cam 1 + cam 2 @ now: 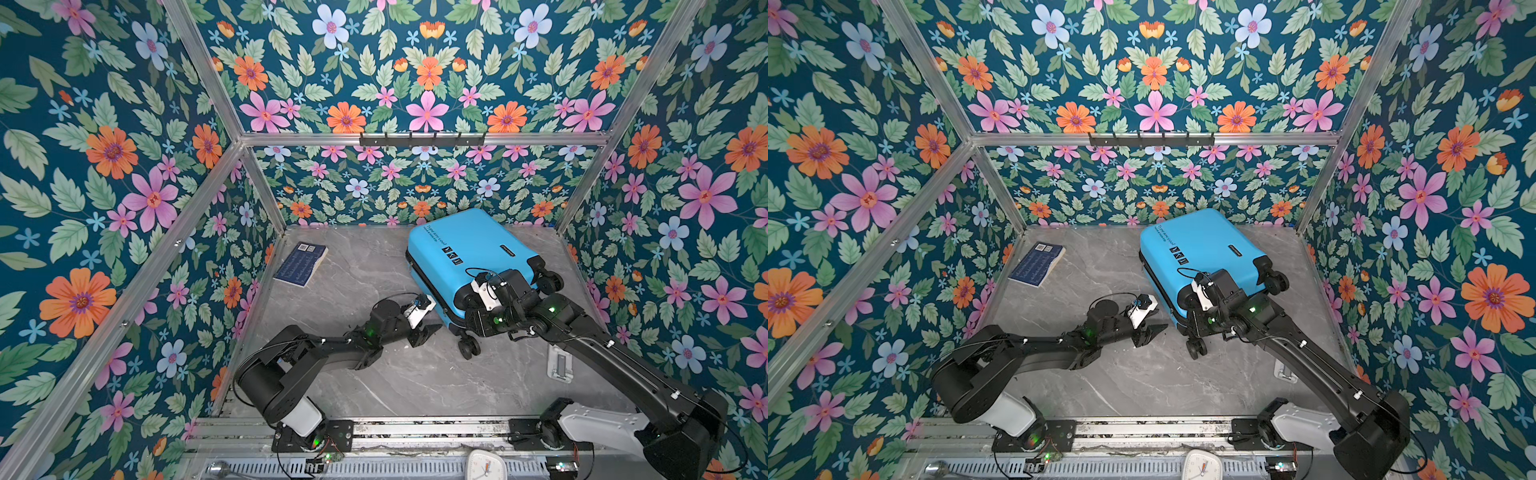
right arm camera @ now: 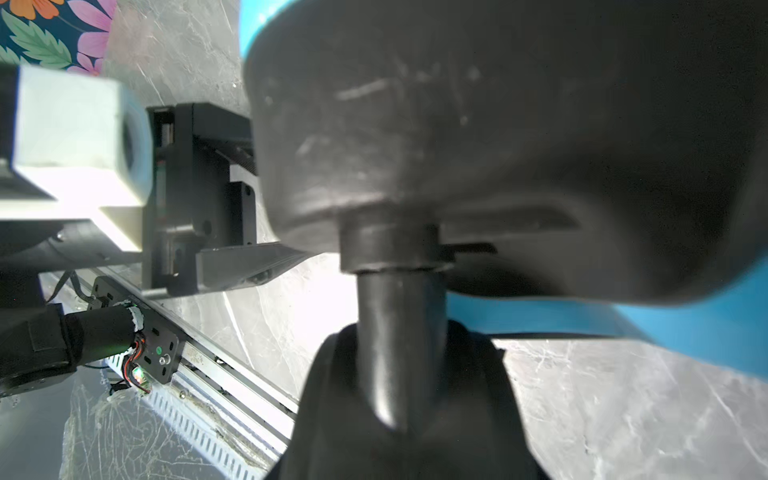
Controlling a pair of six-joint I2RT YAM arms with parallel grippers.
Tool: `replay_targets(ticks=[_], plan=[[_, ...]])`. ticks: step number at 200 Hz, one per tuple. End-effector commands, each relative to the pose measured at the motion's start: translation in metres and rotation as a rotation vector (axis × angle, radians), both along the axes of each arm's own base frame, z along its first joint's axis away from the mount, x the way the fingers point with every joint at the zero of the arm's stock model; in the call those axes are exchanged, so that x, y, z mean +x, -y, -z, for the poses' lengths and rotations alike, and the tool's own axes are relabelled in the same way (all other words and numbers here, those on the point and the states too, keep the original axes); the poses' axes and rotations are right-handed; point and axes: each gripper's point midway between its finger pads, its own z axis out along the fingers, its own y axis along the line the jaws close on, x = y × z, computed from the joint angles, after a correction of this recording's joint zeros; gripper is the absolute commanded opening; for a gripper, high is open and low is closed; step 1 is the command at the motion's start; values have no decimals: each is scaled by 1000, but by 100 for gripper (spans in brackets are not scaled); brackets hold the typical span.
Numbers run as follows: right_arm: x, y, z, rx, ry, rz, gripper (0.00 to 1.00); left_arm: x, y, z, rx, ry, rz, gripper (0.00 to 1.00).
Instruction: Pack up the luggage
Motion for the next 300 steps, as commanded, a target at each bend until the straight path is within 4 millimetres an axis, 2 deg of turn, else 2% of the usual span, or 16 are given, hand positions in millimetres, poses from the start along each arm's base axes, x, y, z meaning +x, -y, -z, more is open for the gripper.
replay_targets(ticks=[1, 52, 129, 192, 244, 273, 300], plan=[[10, 2, -11, 13, 60, 37, 0, 2, 13, -15, -66, 44, 58, 59], [8, 6, -10, 4, 59, 45, 0, 14, 28, -19, -143, 18, 69, 57], [9, -7, 0, 42, 17, 24, 0, 23, 30, -26, -271, -40, 0, 38], [12, -14, 3, 69, 5, 26, 0, 16, 42, -32, -285, -27, 63, 28], [13, -15, 4, 66, 1, 25, 0, 12, 43, -46, -317, -3, 83, 13], [12, -13, 4, 63, 0, 27, 0, 10, 43, -46, -314, 0, 92, 0], [11, -12, 3, 62, 4, 29, 0, 11, 43, -45, -311, 2, 89, 0]])
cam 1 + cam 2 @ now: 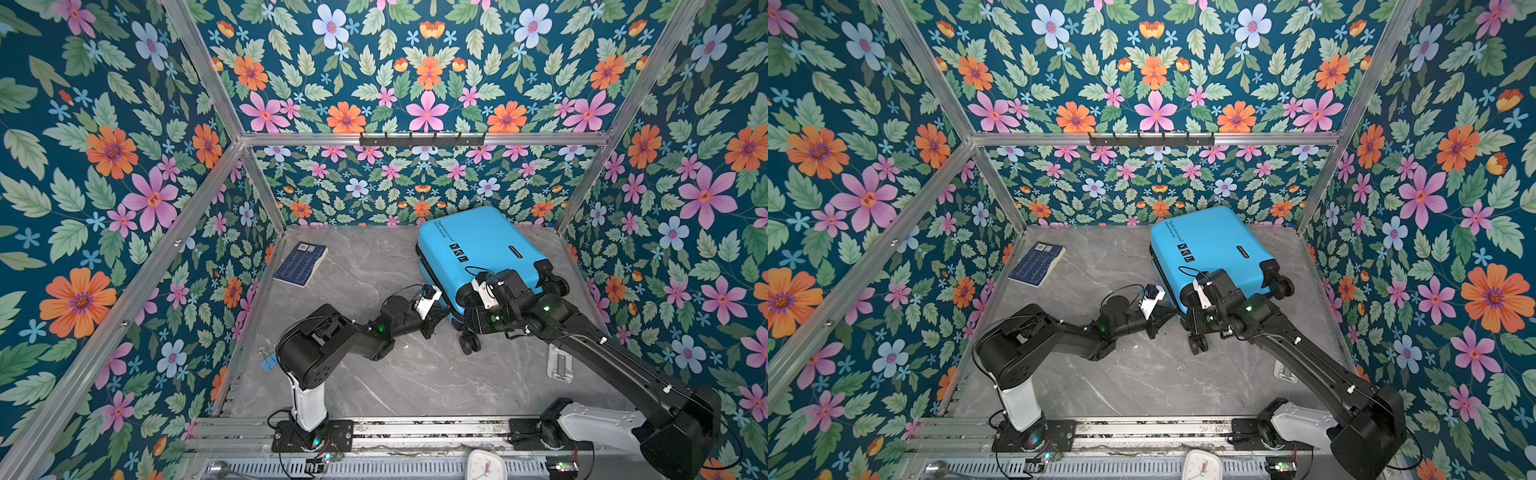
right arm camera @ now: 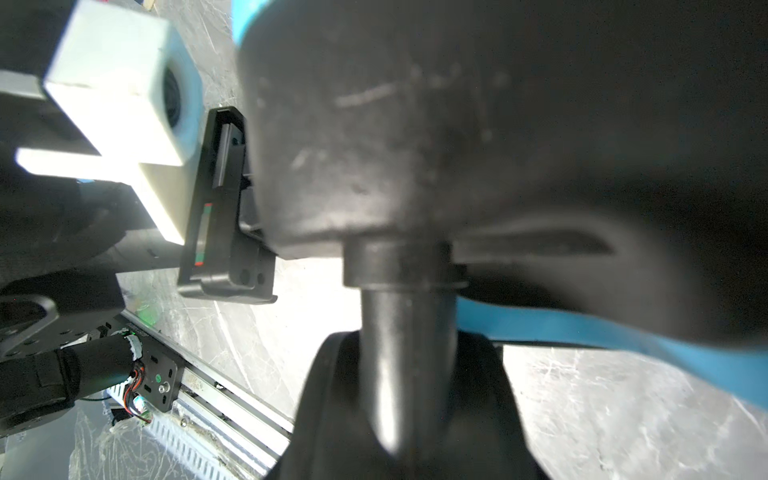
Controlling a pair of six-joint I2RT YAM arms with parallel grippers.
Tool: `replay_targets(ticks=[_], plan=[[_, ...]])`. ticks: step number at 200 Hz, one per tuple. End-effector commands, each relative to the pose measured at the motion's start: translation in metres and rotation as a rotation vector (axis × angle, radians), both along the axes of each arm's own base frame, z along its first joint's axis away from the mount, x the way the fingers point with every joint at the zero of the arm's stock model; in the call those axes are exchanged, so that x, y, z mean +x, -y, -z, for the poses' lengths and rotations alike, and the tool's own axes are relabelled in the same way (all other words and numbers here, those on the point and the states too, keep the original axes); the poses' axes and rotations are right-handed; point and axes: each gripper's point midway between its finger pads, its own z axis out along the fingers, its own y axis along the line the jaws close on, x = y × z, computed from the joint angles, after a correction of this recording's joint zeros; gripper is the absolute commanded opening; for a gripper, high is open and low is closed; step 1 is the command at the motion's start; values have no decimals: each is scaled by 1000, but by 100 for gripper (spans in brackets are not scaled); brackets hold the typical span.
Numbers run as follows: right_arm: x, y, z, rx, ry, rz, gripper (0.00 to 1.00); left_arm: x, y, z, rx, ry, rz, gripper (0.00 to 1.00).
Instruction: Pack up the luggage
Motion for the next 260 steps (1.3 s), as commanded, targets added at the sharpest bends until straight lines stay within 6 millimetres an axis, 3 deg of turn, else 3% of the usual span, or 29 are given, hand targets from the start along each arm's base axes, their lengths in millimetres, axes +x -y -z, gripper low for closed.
replay_targets(ticks=[1, 53, 77, 188, 260], plan=[[1, -7, -8, 40, 19, -14, 0, -6, 8, -48, -133, 140, 52, 0], [0, -6, -9, 41, 24, -12, 0, -3, 12, -49, -115, 146, 56, 18], [0, -6, -9, 41, 21, -12, 0, -2, 14, -50, -108, 147, 62, 20], [2, -7, -12, 44, 31, -14, 0, 2, 19, -42, -64, 166, 38, 0], [24, -12, -47, 28, 113, -11, 0, -36, 27, -42, 67, 163, 250, 0]])
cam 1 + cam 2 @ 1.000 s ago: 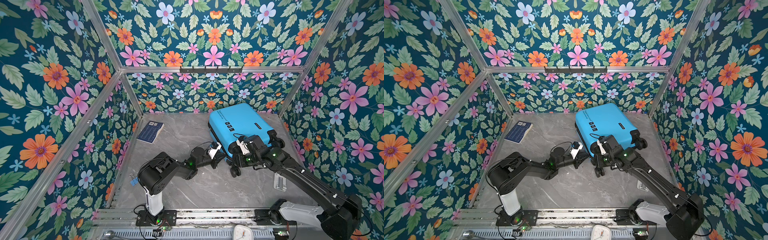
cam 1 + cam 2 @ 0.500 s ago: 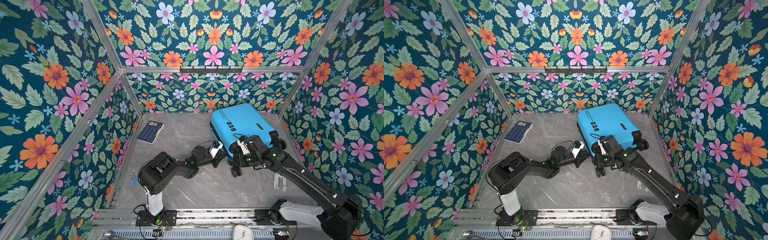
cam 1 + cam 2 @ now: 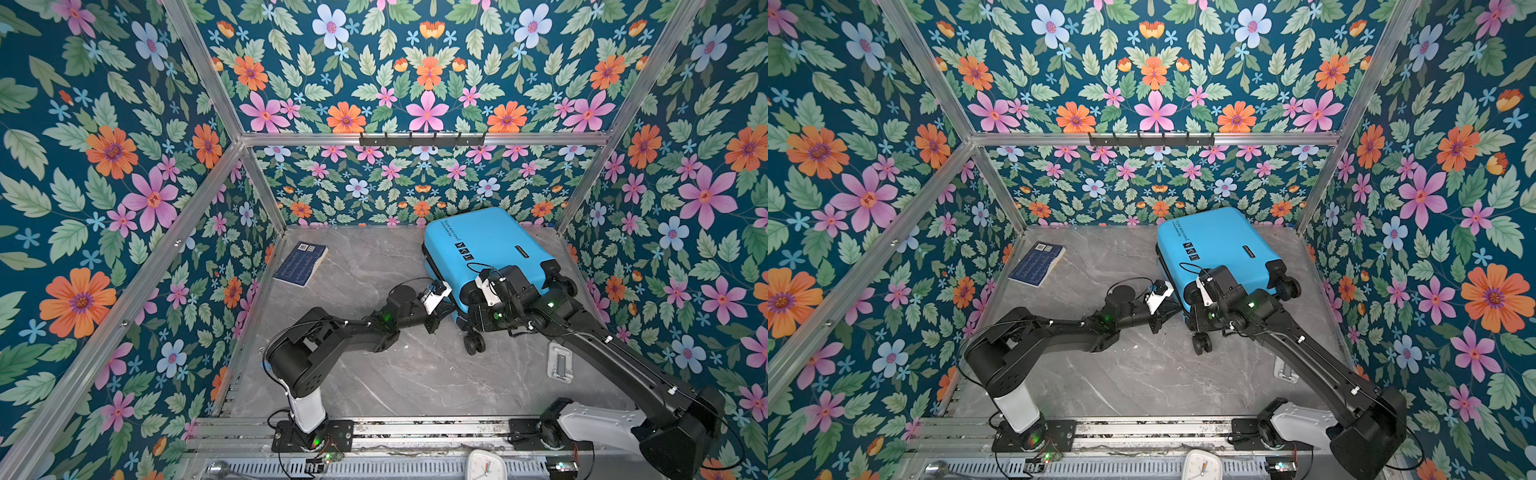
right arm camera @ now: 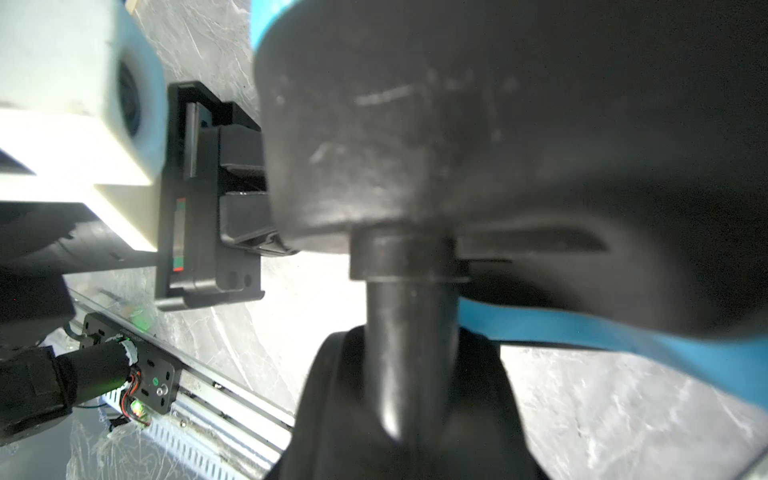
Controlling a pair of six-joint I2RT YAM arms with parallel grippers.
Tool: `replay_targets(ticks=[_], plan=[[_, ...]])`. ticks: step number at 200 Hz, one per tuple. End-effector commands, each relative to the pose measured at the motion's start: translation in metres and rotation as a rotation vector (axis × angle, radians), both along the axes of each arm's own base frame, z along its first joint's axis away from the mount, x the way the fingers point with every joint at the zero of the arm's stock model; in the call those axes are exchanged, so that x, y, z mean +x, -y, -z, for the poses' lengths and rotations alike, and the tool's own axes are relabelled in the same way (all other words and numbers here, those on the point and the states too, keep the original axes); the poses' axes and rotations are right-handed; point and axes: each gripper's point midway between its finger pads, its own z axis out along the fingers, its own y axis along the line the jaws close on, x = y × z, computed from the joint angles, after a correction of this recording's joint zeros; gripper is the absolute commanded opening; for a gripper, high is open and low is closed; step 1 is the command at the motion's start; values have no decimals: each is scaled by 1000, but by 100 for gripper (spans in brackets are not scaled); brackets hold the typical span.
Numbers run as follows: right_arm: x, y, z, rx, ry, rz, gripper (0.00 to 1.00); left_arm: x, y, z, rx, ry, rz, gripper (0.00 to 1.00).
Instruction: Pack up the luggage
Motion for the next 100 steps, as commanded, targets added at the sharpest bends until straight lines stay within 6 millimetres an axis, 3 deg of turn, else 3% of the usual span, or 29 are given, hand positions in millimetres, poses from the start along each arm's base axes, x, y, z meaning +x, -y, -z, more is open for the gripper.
replay_targets(ticks=[1, 48, 100], plan=[[24, -21, -30, 69, 125, -44, 0, -33, 11, -17, -27, 49, 174, 0], [39, -36, -32, 80, 121, -64, 0, -55, 17, -32, -58, 56, 225, 0], [45, -40, -31, 81, 121, -61, 0, -72, 22, -40, -103, 31, 274, 0]])
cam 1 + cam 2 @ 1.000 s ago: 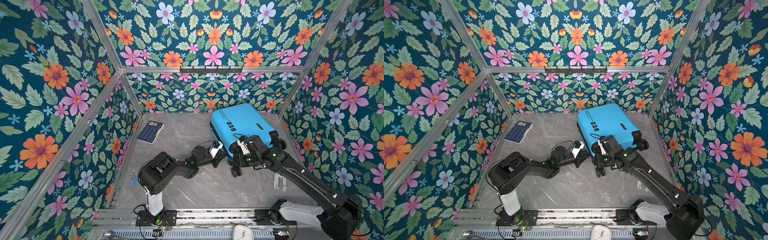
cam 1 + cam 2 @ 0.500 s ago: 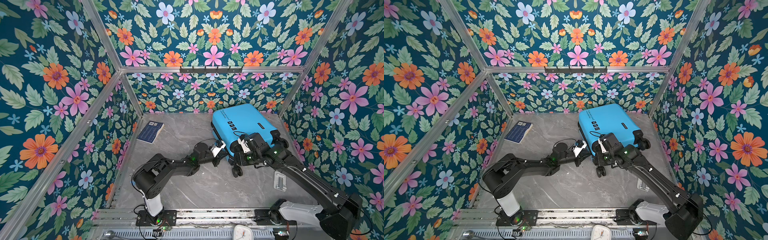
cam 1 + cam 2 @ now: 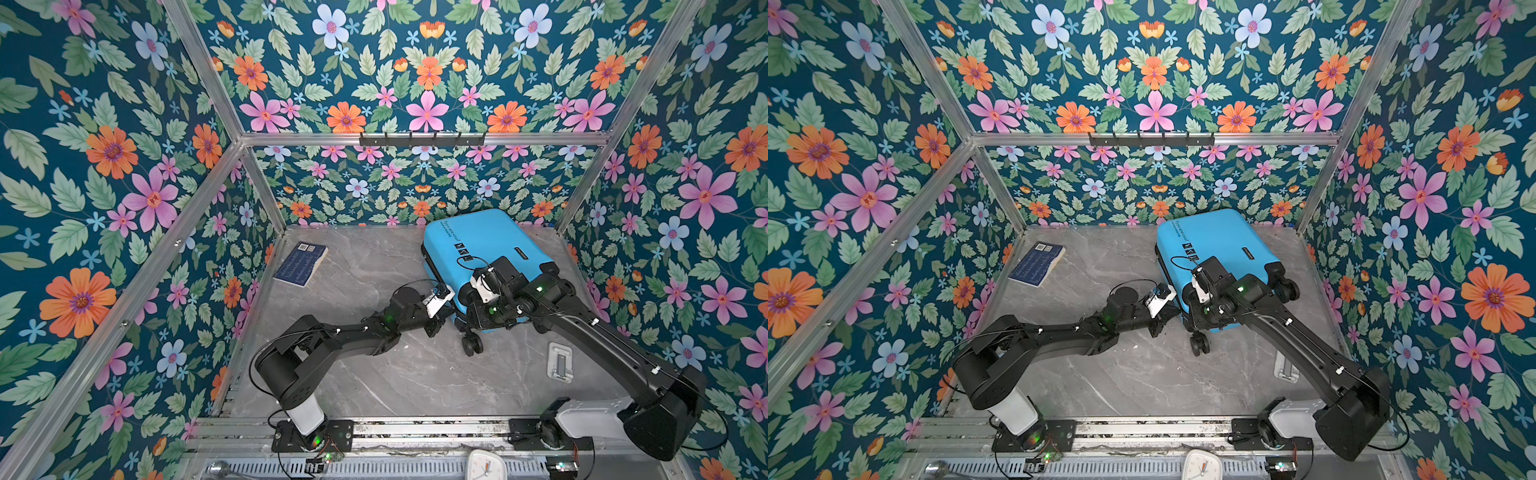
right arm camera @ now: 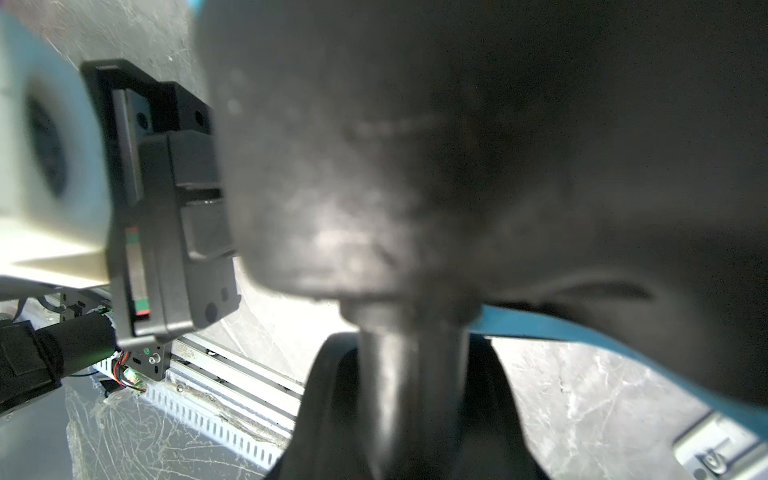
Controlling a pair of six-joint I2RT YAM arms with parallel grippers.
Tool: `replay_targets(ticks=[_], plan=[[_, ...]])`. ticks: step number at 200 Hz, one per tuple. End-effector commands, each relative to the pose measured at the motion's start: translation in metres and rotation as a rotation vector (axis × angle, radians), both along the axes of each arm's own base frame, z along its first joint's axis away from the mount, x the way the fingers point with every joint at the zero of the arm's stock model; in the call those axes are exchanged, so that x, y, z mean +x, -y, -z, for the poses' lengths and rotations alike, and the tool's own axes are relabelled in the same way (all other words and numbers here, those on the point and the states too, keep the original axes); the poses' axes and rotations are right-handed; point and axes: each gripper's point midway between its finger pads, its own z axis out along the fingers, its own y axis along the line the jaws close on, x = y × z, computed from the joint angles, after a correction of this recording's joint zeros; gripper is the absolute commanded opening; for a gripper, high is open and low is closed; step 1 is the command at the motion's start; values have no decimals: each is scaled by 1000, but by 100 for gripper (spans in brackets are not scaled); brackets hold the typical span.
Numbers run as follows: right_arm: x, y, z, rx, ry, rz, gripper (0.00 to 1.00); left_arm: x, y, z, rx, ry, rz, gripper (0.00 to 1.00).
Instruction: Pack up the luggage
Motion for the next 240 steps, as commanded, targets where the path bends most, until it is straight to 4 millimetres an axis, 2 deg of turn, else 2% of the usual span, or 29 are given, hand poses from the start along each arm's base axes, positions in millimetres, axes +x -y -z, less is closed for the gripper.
replay_targets(ticks=[1, 44, 87, 105, 141, 164, 218, 240], plan=[[47, -37, -38, 159, 228, -27, 0, -54, 21, -42, -171, 28, 296, 0], [50, -35, -41, 147, 243, -18, 0, -68, 22, -56, -232, -9, 339, 0], [55, -33, -60, 165, 293, -14, 0, -74, 17, -40, -188, -44, 341, 0], [56, -39, -66, 186, 295, -31, 0, -75, 16, -39, -197, -53, 337, 0], [56, -56, -67, 230, 260, -86, 0, -76, 19, -52, -237, -44, 340, 0], [58, -56, -67, 213, 265, -105, 0, -81, 22, -59, -246, -40, 359, 0], [61, -50, -86, 172, 319, -126, 0, -83, 18, -37, -185, -57, 337, 0], [64, -52, -83, 168, 318, -128, 0, -83, 18, -39, -202, -60, 337, 0]])
